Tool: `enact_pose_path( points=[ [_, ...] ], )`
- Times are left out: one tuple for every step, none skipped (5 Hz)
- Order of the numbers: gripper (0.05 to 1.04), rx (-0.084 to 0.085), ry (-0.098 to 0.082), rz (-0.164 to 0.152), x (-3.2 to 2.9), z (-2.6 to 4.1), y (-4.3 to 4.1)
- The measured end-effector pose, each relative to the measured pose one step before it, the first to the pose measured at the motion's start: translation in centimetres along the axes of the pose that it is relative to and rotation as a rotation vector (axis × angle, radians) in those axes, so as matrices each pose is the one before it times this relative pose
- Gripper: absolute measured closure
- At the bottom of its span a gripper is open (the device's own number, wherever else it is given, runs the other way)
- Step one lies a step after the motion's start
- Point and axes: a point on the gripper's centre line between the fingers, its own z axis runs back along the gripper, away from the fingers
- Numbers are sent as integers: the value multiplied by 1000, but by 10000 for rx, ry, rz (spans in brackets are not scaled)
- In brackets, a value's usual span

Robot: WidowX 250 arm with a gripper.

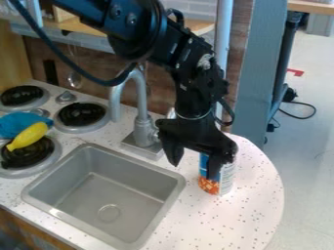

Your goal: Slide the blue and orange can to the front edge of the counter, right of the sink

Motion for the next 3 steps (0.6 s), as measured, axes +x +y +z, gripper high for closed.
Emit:
enact_pose_path(
  points=[
    [79, 25, 253, 46, -397, -761, 41],
    [79, -599, -572, 146, 3579, 438, -1044],
    [79, -293, -118, 553, 3132, -520, 845]
  ],
)
